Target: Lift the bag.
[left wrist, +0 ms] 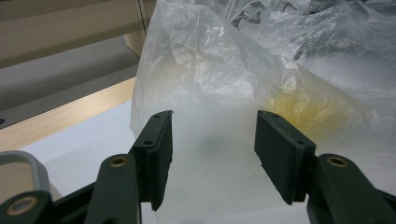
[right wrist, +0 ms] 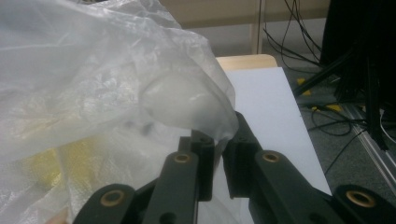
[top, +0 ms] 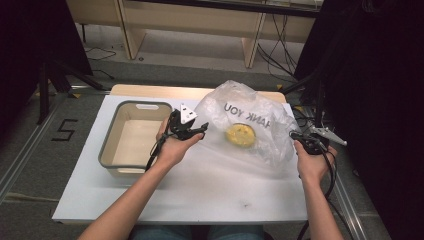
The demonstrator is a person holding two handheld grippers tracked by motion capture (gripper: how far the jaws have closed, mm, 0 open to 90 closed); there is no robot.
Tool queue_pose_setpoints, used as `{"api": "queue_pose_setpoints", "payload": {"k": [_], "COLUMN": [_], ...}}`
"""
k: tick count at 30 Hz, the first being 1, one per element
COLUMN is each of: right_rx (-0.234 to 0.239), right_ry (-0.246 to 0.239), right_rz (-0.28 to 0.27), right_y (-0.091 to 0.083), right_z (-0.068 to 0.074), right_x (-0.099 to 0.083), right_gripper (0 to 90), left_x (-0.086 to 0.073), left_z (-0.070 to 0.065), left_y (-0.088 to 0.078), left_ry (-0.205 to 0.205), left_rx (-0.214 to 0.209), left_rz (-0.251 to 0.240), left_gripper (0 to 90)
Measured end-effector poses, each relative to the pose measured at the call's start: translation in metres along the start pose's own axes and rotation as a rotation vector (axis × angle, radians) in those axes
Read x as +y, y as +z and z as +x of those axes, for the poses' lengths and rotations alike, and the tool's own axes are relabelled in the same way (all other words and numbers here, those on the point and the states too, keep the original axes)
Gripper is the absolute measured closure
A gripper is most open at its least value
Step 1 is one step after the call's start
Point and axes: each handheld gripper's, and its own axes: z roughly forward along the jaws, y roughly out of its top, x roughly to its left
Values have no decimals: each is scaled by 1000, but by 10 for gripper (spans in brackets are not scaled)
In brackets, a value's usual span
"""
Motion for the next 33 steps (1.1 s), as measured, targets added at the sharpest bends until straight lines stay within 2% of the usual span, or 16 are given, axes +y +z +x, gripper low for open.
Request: {"api": "queue_pose_setpoints", "payload": {"k": [7, 21, 29, 33], "right_rx": [10, 42, 96, 135], "right_ry": [-18, -78, -148, -139], "right_rz": [-9, -18, -29, -48], "right_y": [-4, -16, -27, -31], "right_z": [-1, -1, 2, 2], "right_x": [0, 4, 8, 9], "right_gripper": [759, 501, 369, 326], "left_x": [-3, -2, -1, -1], "left_z": [2, 2, 0, -2], "left_y": [-5, -11, -14, -15], "left_ry": [14, 17, 22, 28], "left_rx": [4, 3, -5, -10], "left_rz": [10, 14, 7, 5], "left_gripper": [452, 430, 425, 420]}}
